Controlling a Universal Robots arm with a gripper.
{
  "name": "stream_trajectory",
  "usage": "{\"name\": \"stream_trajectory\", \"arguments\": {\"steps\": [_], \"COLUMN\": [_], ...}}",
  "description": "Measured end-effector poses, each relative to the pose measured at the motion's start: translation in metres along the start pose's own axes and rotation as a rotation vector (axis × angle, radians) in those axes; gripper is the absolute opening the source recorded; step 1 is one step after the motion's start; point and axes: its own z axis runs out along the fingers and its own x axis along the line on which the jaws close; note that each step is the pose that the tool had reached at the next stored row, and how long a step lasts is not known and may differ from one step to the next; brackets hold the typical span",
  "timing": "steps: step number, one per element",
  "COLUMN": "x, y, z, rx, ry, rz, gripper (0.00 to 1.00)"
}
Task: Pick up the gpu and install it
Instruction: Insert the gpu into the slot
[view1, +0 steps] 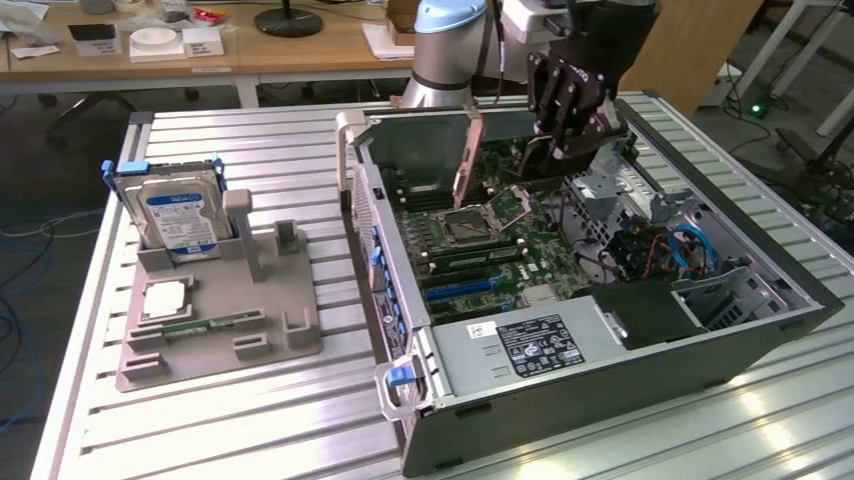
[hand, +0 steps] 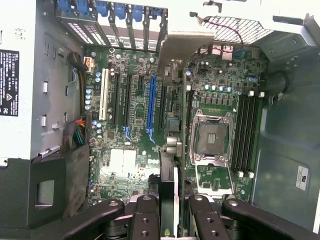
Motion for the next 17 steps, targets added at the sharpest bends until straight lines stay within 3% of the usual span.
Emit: {"name": "stream_trajectory", "arguments": {"steps": [17], "x": [0.0002], "y": [0.0001], "z": [0.0037], "rx": [0.0], "ry": [-0.0001], "rz": [0.0], "gripper": [0.27]}}
